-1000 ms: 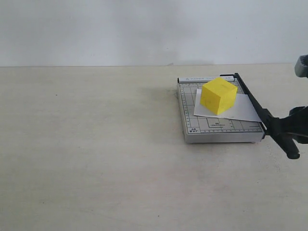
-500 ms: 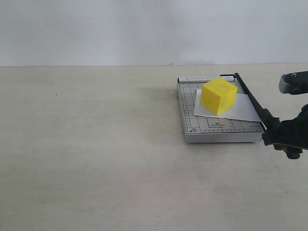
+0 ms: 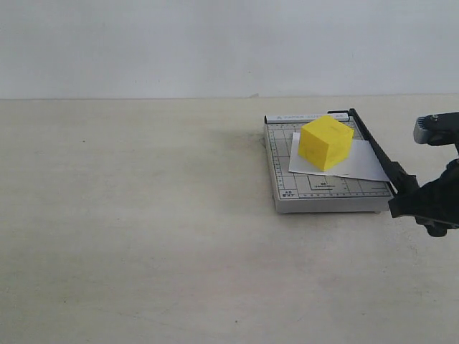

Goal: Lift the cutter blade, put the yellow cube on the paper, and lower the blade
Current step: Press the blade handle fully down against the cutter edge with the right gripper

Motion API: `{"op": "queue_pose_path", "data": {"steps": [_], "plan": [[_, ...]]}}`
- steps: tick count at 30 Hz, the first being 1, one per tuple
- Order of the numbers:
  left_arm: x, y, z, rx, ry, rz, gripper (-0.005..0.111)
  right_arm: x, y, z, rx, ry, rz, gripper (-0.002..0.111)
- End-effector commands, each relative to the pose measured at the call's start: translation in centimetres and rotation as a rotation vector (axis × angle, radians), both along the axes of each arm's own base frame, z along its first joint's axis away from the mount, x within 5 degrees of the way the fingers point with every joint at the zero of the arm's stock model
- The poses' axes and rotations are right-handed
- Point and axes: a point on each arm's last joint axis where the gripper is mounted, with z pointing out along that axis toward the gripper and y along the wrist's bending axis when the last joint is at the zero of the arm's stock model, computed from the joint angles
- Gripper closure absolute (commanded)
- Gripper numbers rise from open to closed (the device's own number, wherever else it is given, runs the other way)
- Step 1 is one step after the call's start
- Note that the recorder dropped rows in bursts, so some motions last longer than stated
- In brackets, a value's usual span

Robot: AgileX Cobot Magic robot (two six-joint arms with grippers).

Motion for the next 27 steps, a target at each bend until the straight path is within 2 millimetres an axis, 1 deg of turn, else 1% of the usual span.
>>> {"op": "queue_pose_path", "data": {"steps": [1, 6, 9, 15, 21, 27], "plan": [[0.0, 0.0, -0.1, -0.007, 0.0, 0.006, 0.102, 0.2, 0.1, 0.1, -0.014, -0.027, 0.027, 0.108], [0.0, 0.0, -0.1, -0.007, 0.0, 0.006, 0.102, 0.3, 0.1, -0.1, -0.014, -0.025, 0.026, 0.108], [0.0, 0.0, -0.1, -0.007, 0.0, 0.006, 0.102, 0.3, 0.1, -0.7, -0.016, 0.0, 0.027, 0.108], [0.0, 0.0, -0.1, -0.007, 0.0, 0.006, 0.102, 0.5, 0.1, -0.8, -0.017, -0.005, 0.026, 0.108], [0.0, 0.0, -0.1, -0.007, 0.0, 0.006, 0.102, 0.6, 0.1, -1.9, -0.023, 0.039, 0.03, 0.108], [0.0, 0.0, -0.1, -0.007, 0.0, 0.006, 0.102, 0.8, 0.1, -1.9, -0.024, 0.021, 0.03, 0.108]]}}
